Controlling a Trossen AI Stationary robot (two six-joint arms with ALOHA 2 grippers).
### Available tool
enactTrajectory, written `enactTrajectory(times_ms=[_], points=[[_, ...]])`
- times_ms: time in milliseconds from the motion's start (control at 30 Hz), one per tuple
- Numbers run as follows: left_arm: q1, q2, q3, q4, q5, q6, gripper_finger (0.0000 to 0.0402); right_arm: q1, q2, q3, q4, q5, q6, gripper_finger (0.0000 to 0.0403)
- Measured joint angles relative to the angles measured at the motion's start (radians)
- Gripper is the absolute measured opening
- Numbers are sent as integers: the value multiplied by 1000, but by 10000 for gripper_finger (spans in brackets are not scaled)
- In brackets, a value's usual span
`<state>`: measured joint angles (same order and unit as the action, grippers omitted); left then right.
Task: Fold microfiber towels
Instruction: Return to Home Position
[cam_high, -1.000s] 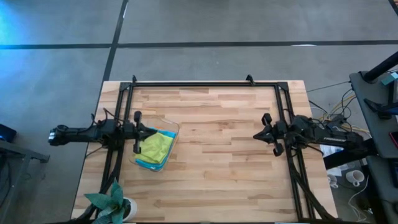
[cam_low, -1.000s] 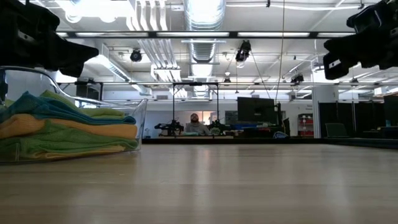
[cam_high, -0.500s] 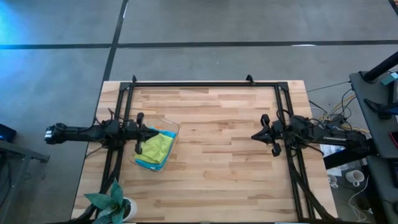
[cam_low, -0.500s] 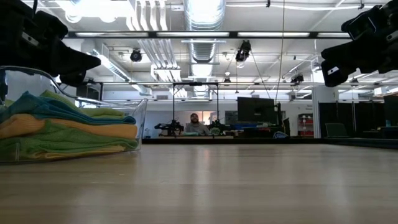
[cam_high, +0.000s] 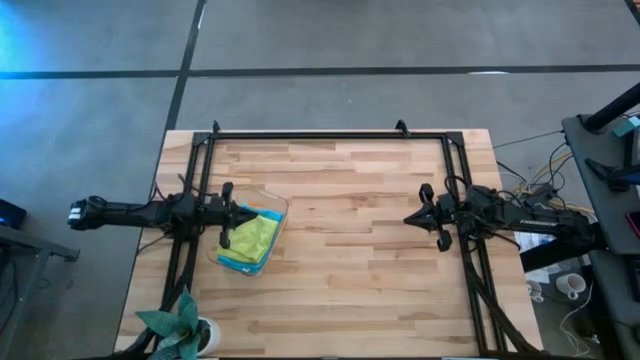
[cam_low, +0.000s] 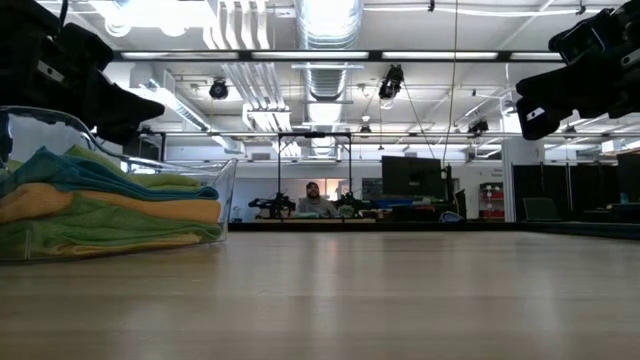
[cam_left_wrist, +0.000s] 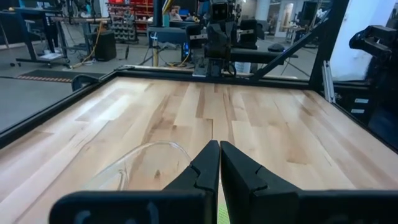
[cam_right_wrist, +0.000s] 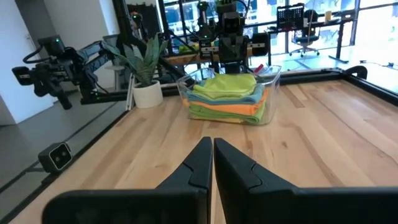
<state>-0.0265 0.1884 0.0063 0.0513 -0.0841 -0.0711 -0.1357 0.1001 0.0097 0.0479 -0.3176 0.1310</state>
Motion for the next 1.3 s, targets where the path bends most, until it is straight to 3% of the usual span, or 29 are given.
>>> enactTrajectory(times_ms=[1300], points=[[0, 25, 0, 1, 4, 0, 0, 0, 0, 0, 0, 0, 0, 13]])
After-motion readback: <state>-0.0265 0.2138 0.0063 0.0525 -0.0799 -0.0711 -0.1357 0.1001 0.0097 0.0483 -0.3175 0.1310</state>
